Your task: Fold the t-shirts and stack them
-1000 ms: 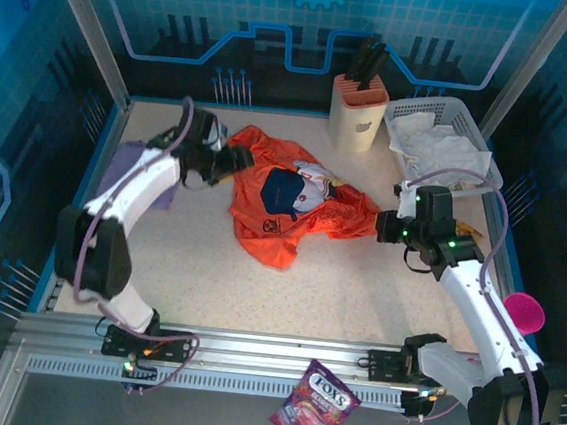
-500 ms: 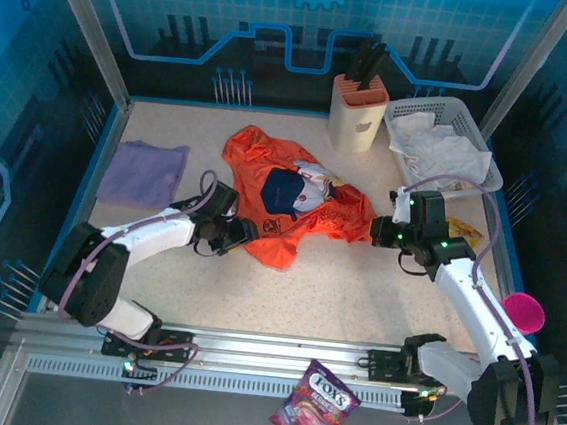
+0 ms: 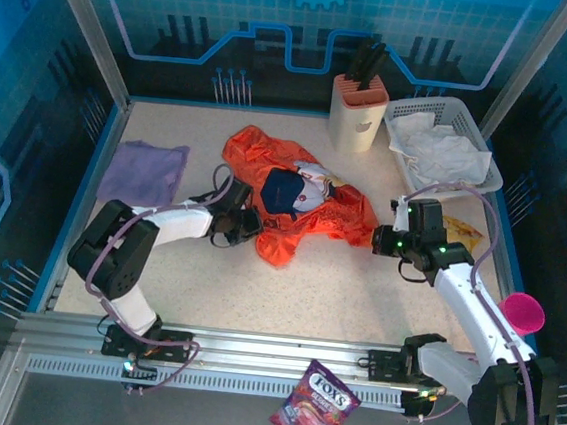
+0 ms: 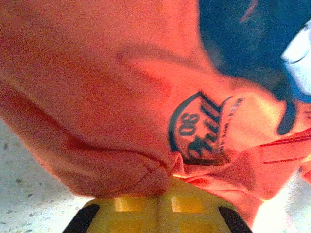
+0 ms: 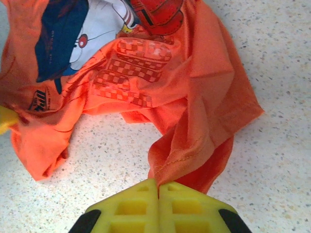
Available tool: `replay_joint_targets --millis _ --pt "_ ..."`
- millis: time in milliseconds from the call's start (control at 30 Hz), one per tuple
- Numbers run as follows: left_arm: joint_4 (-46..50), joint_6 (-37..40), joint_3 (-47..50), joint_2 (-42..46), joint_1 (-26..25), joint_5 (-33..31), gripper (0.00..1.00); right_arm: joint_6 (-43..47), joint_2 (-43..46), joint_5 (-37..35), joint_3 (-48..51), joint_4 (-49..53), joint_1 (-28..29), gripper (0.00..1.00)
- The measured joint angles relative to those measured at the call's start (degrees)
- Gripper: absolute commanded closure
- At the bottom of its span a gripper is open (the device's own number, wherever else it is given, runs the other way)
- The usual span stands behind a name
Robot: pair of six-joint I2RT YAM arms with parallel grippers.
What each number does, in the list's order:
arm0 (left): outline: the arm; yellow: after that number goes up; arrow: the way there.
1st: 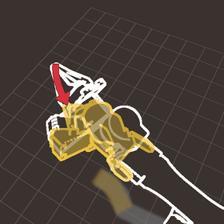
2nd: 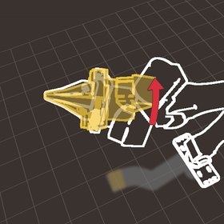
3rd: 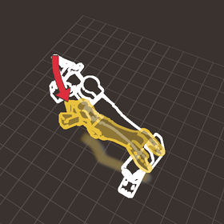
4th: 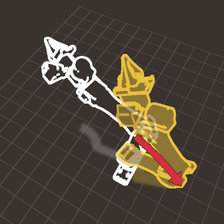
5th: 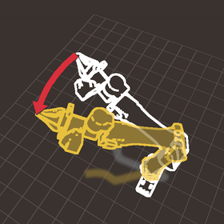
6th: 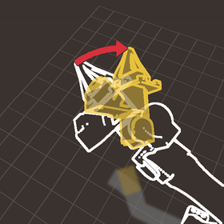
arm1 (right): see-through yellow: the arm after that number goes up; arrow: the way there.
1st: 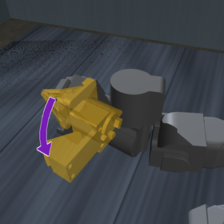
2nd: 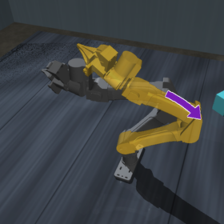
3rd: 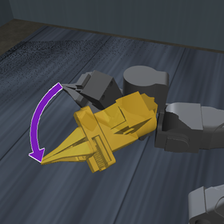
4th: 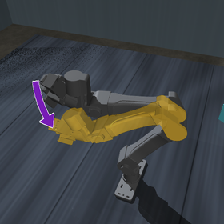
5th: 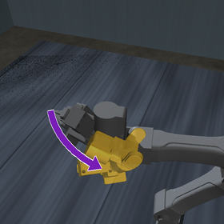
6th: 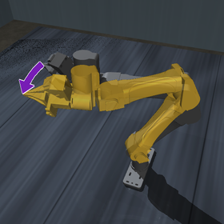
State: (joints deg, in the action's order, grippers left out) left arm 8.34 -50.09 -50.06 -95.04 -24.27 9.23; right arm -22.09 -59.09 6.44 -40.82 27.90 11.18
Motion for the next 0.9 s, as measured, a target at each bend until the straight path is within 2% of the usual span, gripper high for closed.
replay_joint_targets --millis 133,233,333,467,533,633,667,700,733,833,900 --pt "10.51 4.04 -8.22 5.53 4.26 0.50 1.00 0.02 0.83 -1.79 -0.04 2.12 -0.09 0.99" --pt "20.94 9.01 -18.05 10.97 7.74 1.38 1.00 0.22 1.77 -2.84 -0.72 4.33 -0.11 0.99" --pt "28.46 13.46 -24.79 15.06 9.44 1.68 1.00 0.24 1.84 -1.14 -1.97 6.43 -0.11 0.98" --pt "35.87 16.20 -24.59 20.22 11.56 3.50 1.00 0.13 1.70 5.70 -2.03 9.05 1.81 0.95" --pt "37.79 16.72 -23.85 20.61 13.14 4.42 1.00 -0.20 1.07 7.56 -1.97 10.34 5.16 0.88" --pt "38.53 17.07 -22.25 19.78 15.08 6.29 1.00 -1.55 -0.96 8.17 -1.77 12.07 9.62 0.91" --pt "38.60 17.07 -21.94 19.26 15.34 6.95 1.00 -2.05 -1.79 7.96 -1.51 12.41 9.92 0.83" --pt "38.56 17.09 -21.86 18.78 15.41 7.39 1.00 -2.45 -2.60 7.61 -1.20 12.63 9.92 0.65" --pt "38.51 17.09 -21.86 18.21 15.41 7.82 1.00 -3.26 -3.39 7.32 -0.94 12.79 9.88 0.53" --pt "38.25 17.11 -21.86 16.59 15.39 8.83 1.00 -4.68 -5.81 6.47 -0.20 12.85 9.88 0.25" --pt "37.97 17.11 -21.86 15.72 15.43 9.11 1.00 -5.44 -6.62 5.64 0.09 12.79 9.88 0.17"
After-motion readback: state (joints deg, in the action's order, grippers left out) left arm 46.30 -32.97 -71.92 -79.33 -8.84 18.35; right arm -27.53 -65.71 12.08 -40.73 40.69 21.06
